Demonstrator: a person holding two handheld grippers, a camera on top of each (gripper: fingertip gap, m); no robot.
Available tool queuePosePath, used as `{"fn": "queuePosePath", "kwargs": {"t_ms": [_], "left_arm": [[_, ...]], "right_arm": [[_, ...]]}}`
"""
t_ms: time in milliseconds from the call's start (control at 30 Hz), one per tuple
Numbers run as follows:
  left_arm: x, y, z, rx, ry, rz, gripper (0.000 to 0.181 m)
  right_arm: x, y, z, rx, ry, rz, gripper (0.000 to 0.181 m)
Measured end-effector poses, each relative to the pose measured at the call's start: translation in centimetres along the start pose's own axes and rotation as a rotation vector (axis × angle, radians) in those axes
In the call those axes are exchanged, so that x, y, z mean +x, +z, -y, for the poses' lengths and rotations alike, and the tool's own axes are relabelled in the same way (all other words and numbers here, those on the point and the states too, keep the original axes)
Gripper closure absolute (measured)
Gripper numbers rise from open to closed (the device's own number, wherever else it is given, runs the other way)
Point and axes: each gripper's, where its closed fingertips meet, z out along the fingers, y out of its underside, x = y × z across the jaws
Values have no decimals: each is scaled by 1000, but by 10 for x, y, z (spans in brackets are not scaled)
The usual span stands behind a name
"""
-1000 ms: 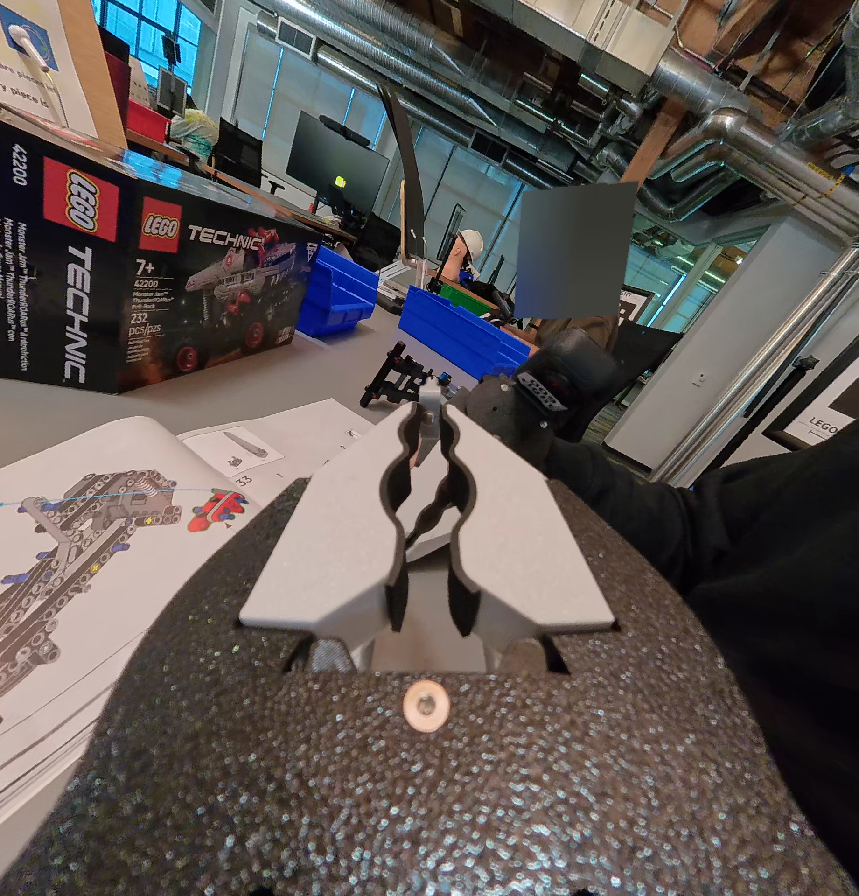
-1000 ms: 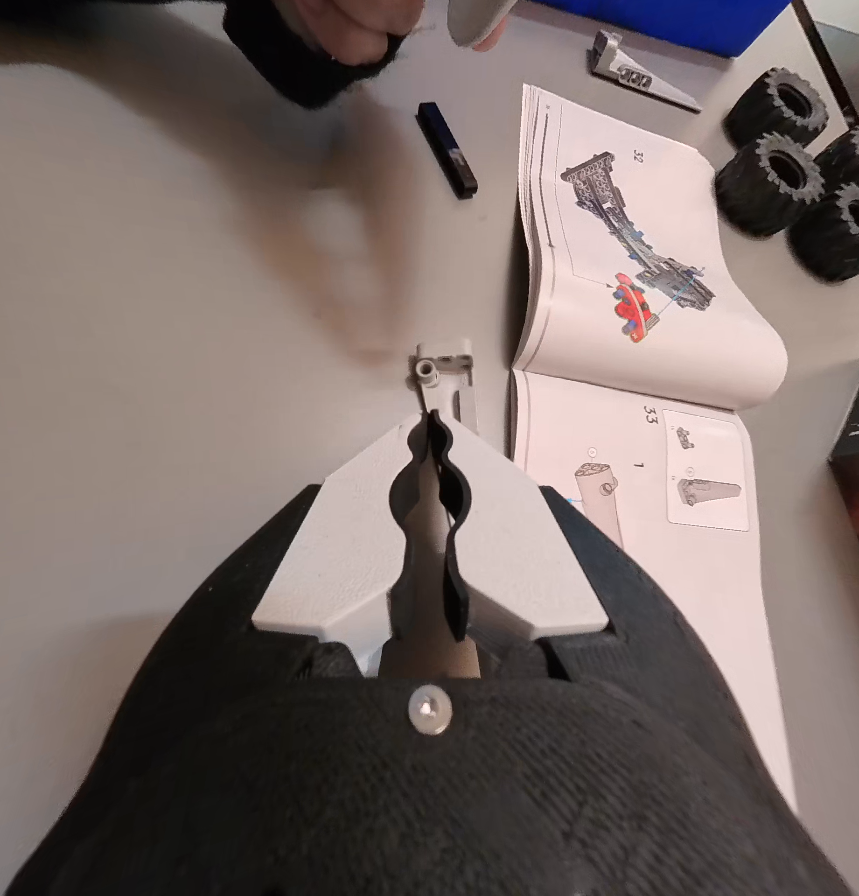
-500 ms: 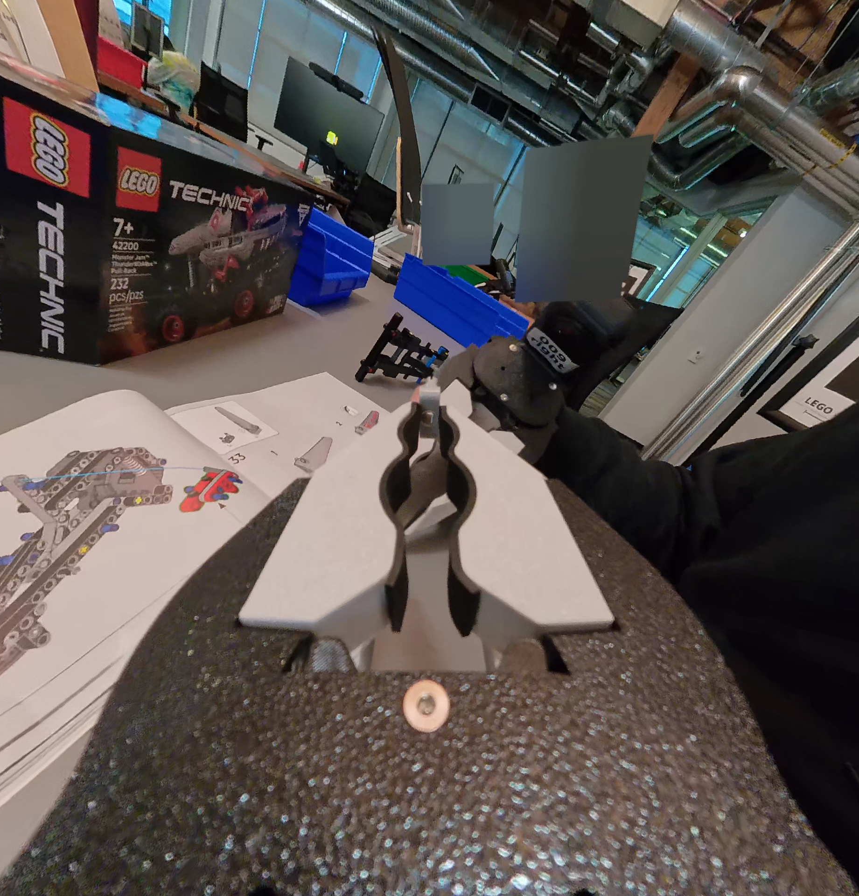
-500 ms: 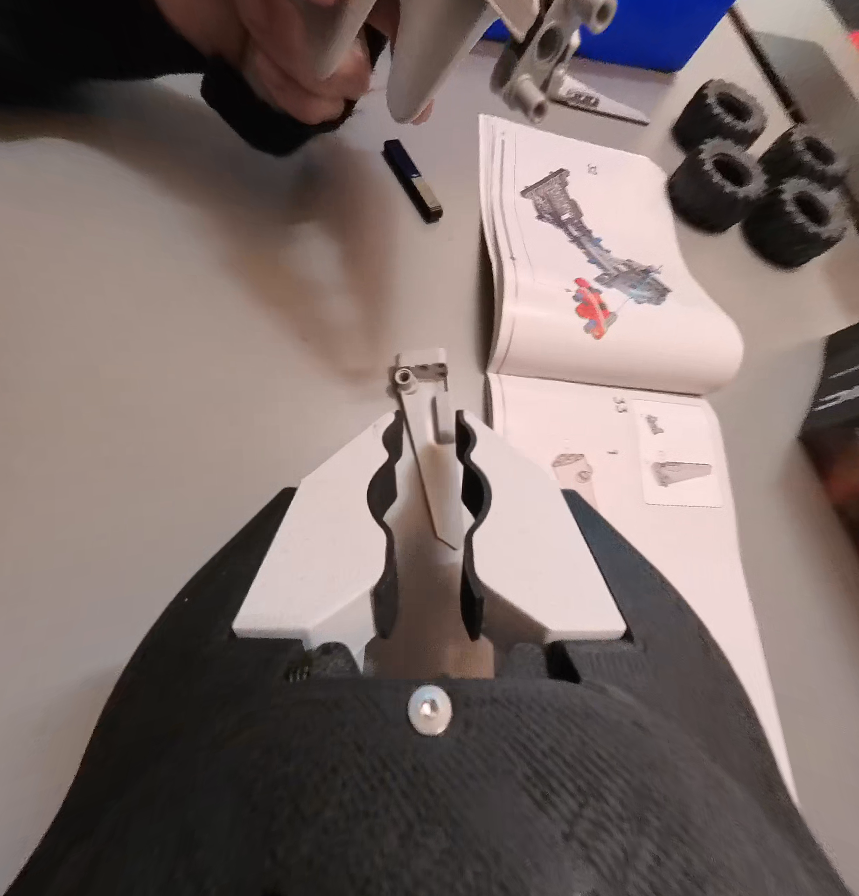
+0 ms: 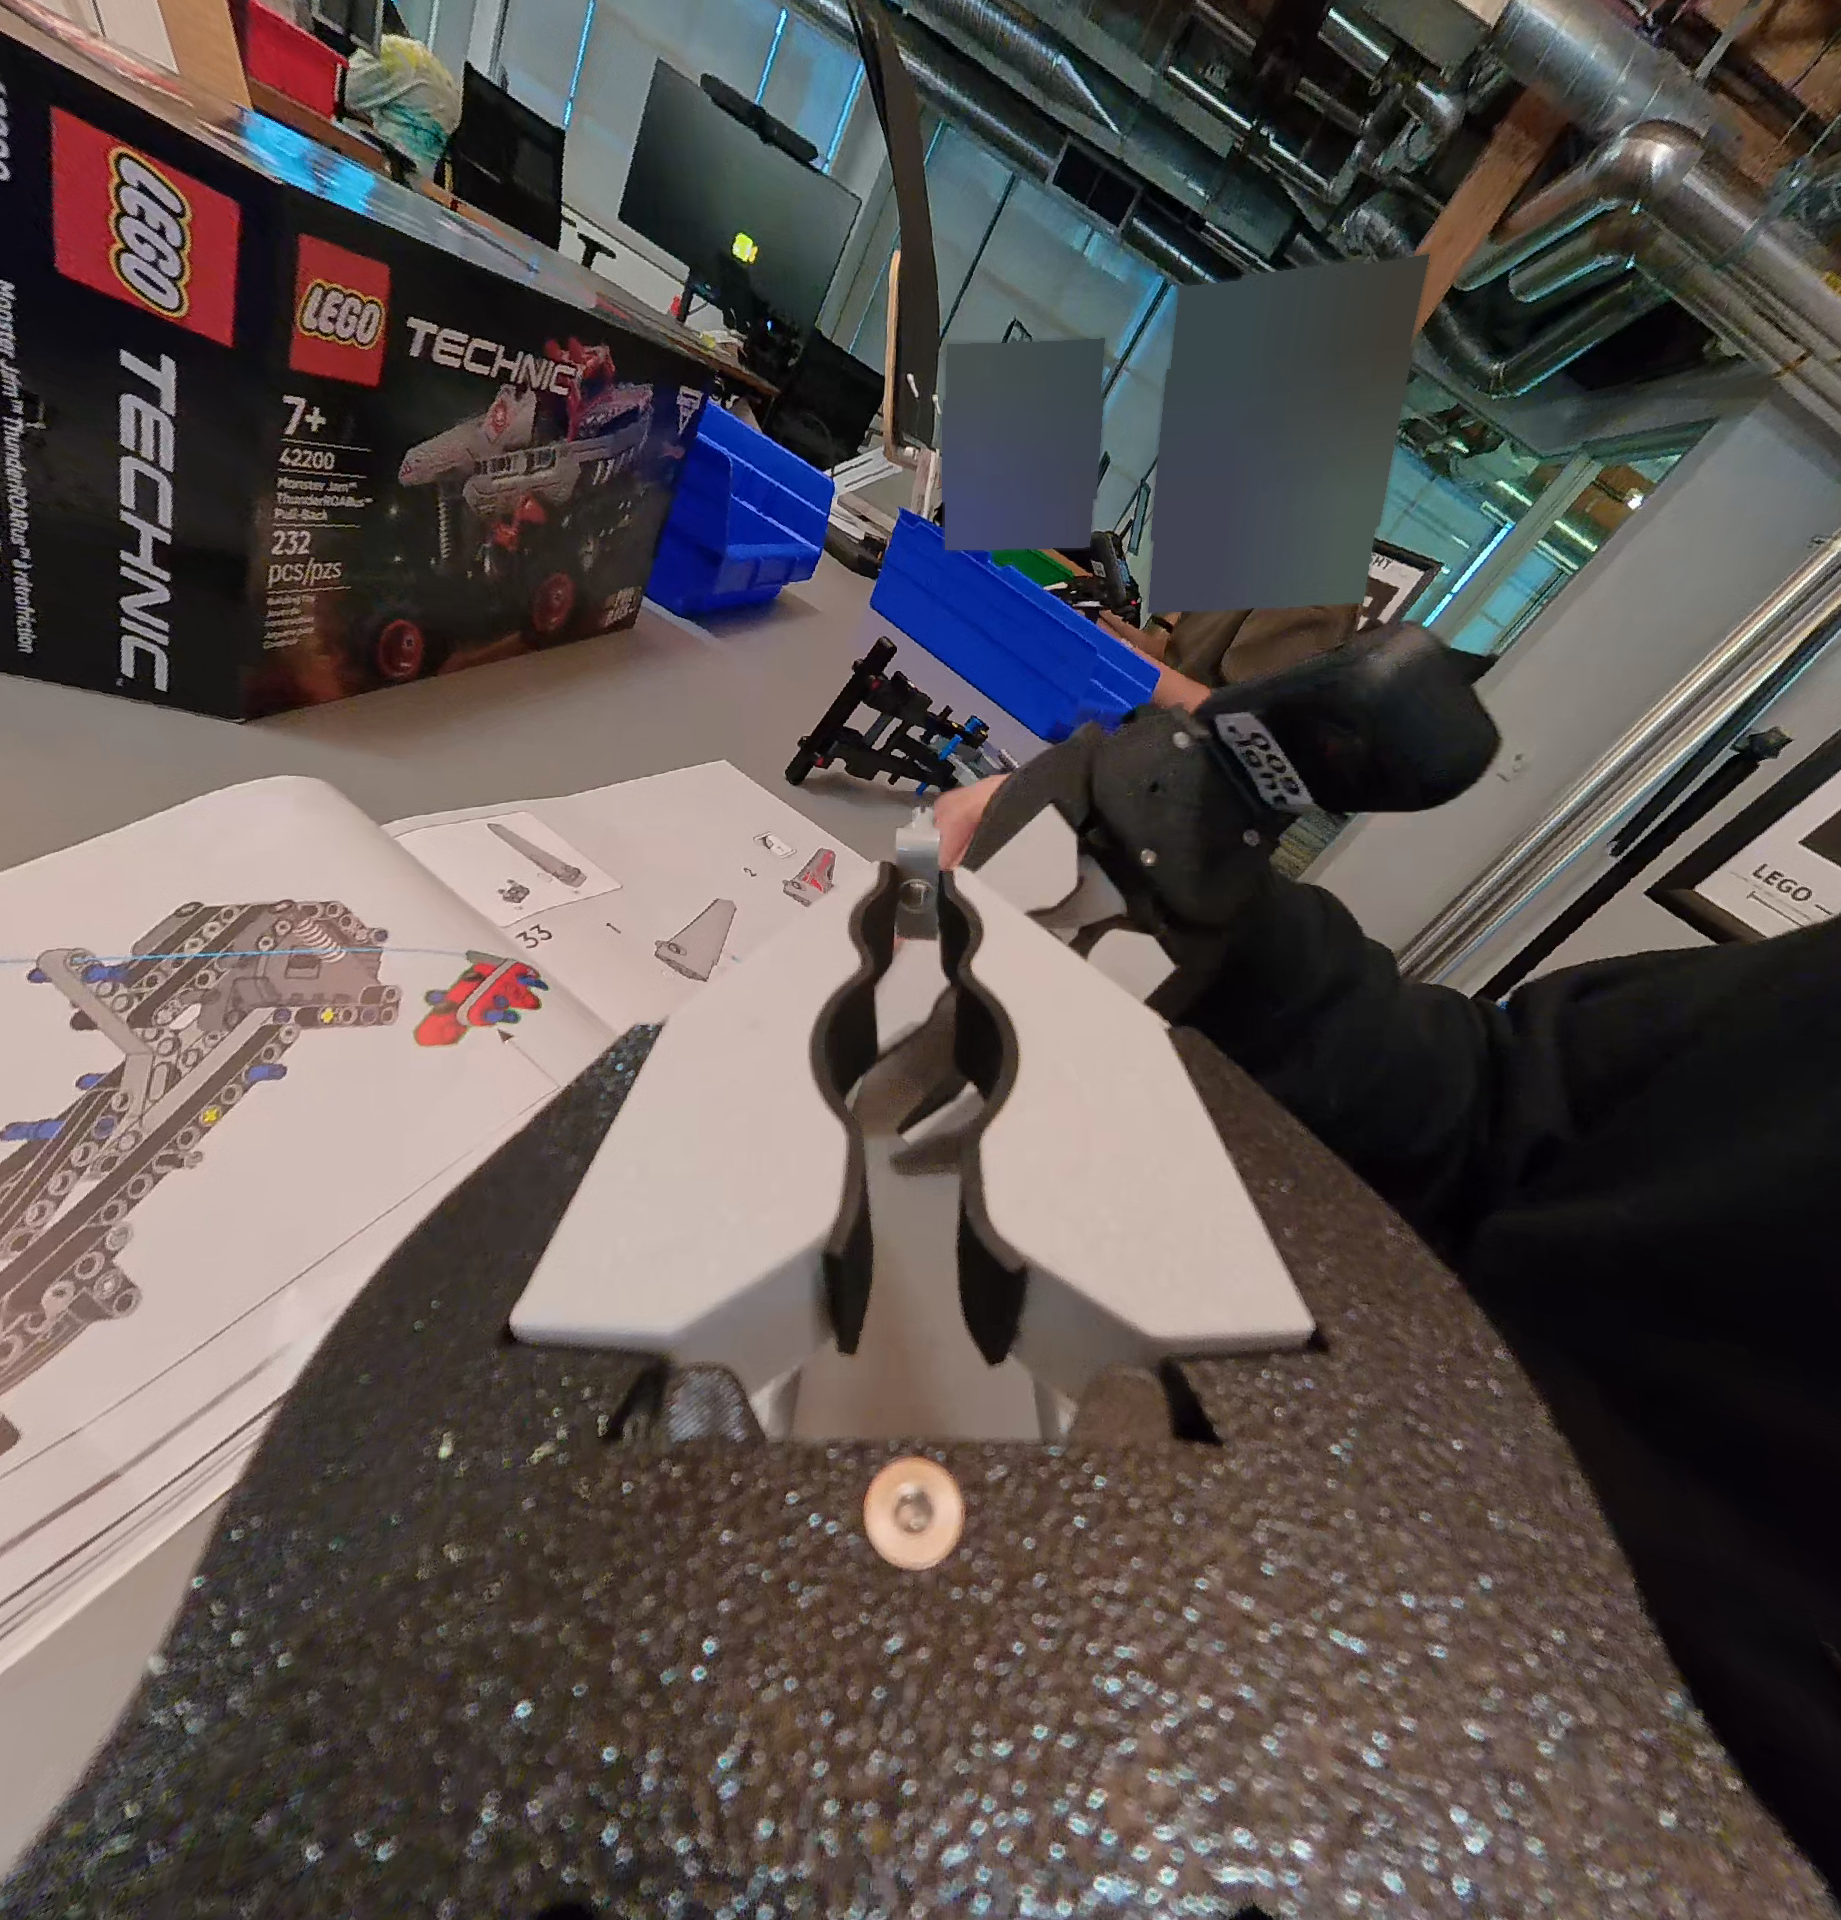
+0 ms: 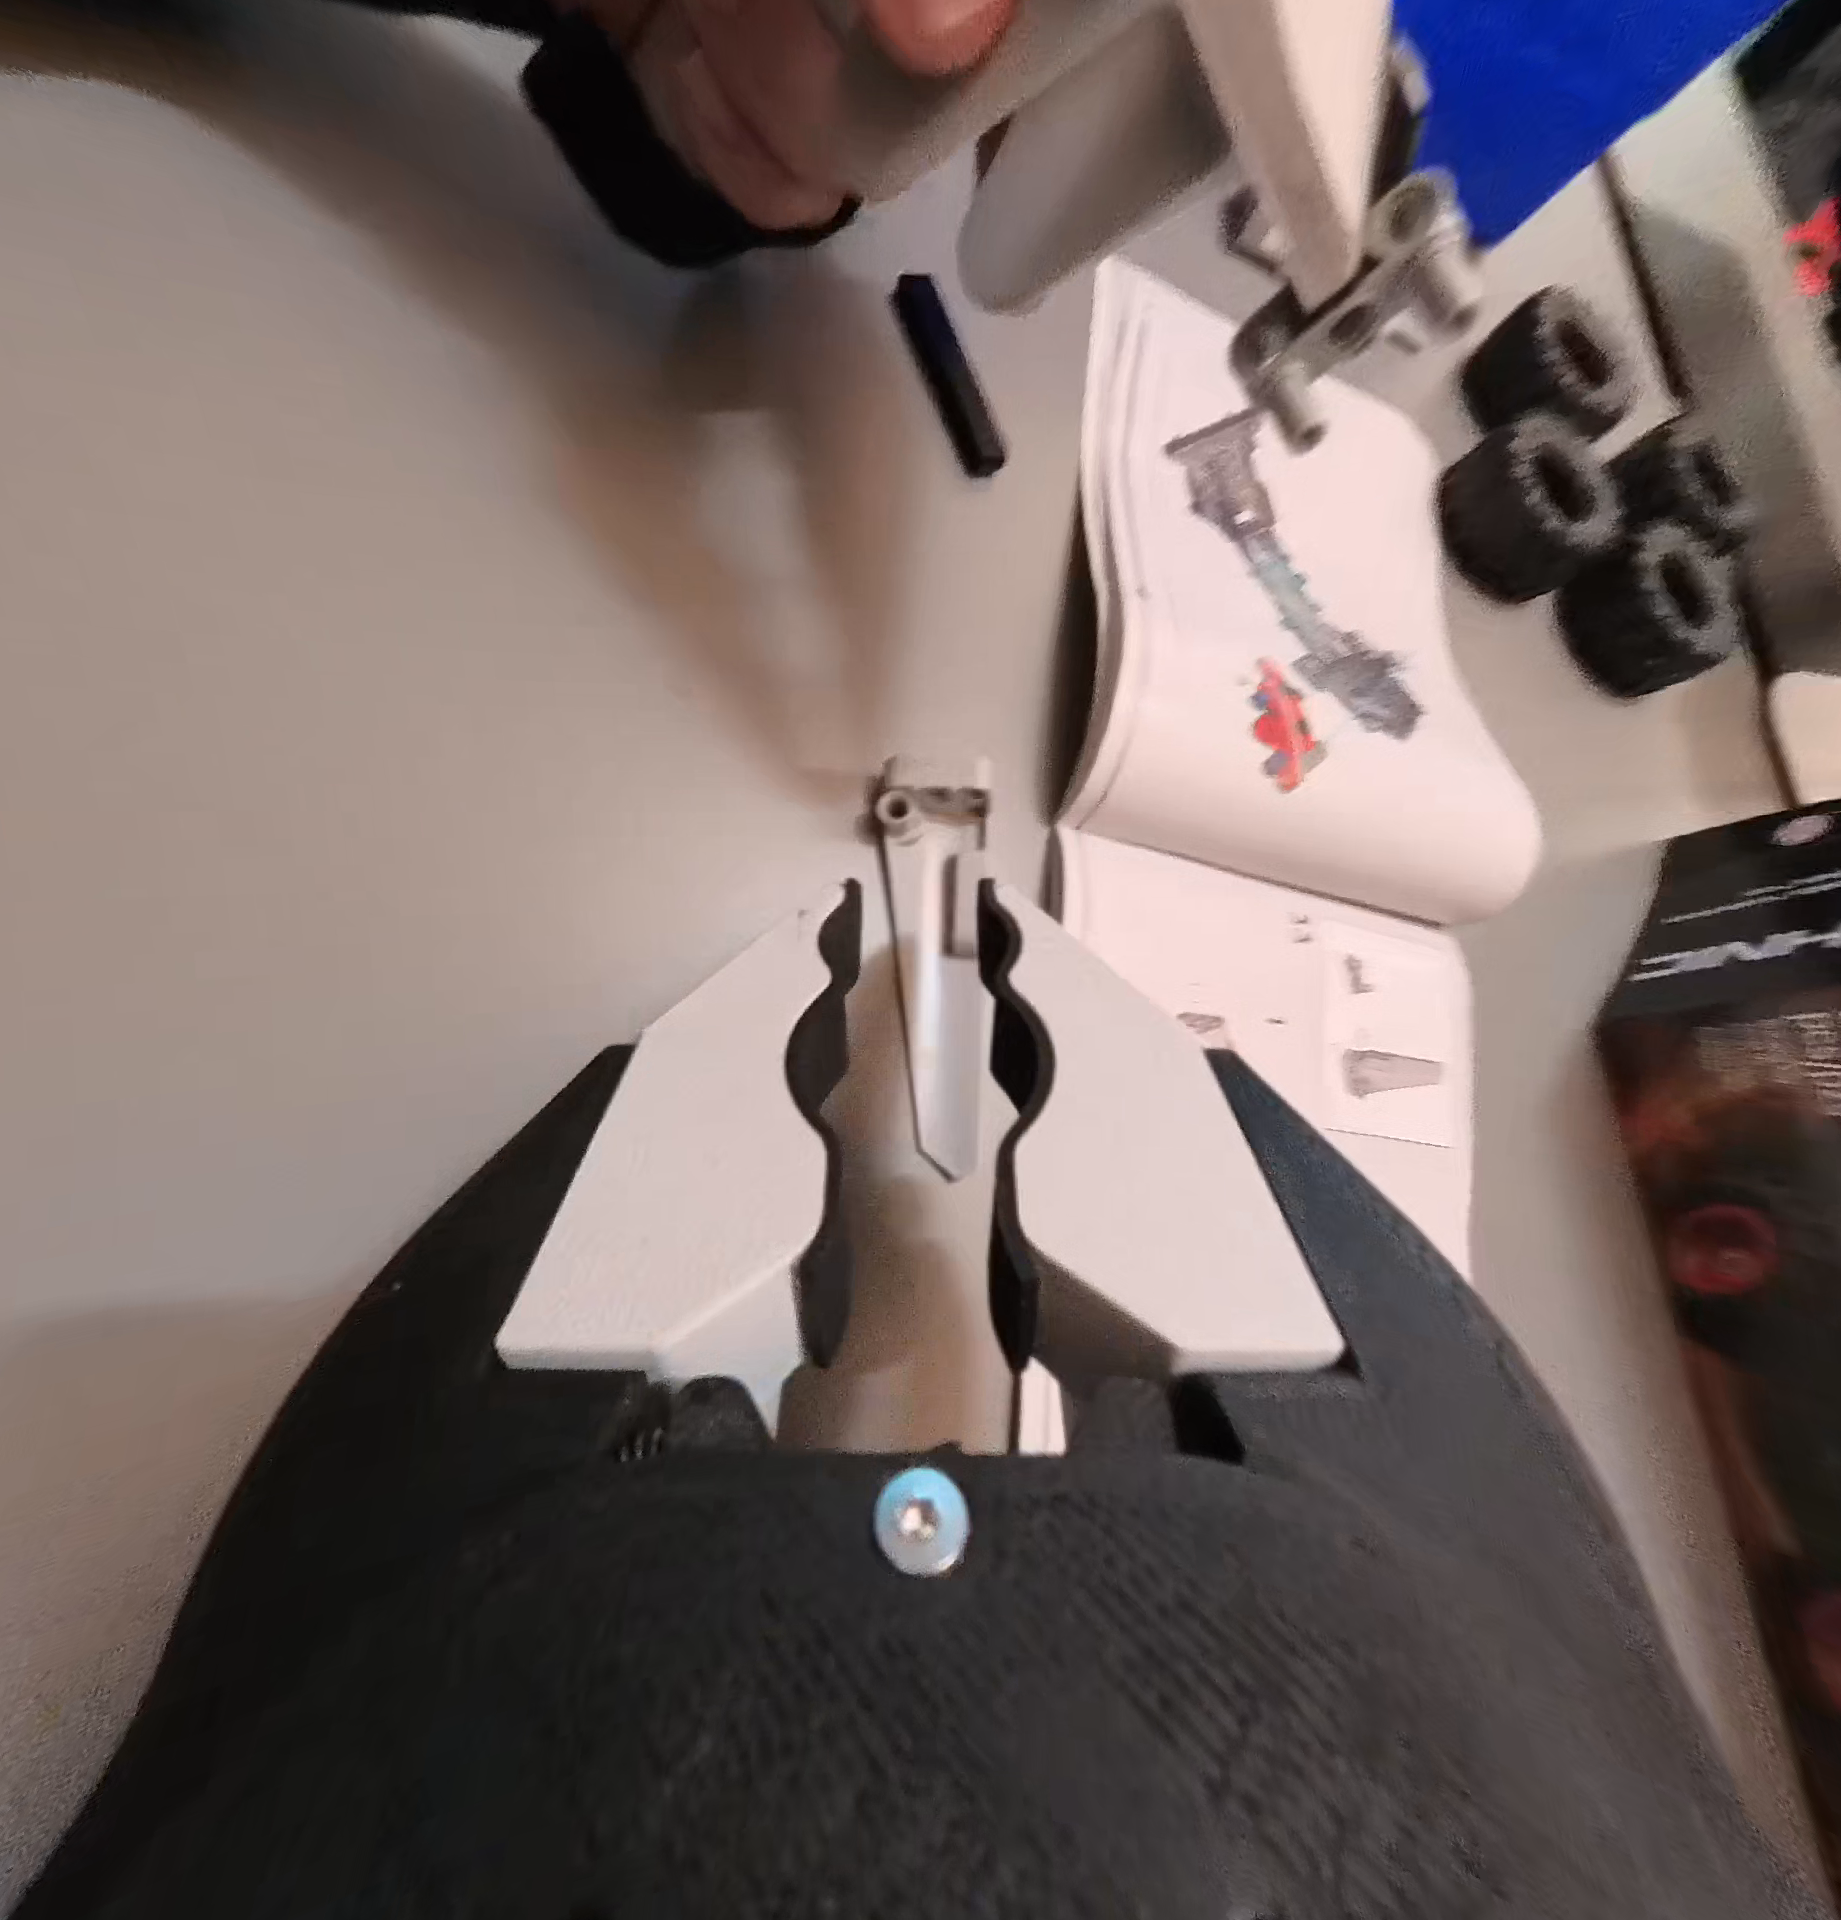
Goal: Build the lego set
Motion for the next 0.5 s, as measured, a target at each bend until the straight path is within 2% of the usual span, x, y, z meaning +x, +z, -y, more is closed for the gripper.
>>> {"fn": "queuePosePath", "kwargs": {"t_ms": [67, 133, 267, 333, 400, 500], "left_arm": [[0, 0, 1, 5, -4, -4, 177], [1, 0, 1, 6, -1, -5, 177], [2, 0, 0, 4, -2, -14, 177], [2, 1, -1, 3, -4, -18, 177], [2, 0, 0, 4, -5, -19, 177], [2, -1, 1, 13, -9, -21, 177]], "right_arm": [[4, 2, 0, -4, 10, -17, 151], [3, 7, -15, -78, 32, 8, 155], [2, 8, -17, -94, 51, 55, 166], [4, 9, -16, -100, 0, 56, 164], [10, 9, -15, -119, -58, 15, 153], [4, 10, -11, -110, -78, 67, 151]]}}
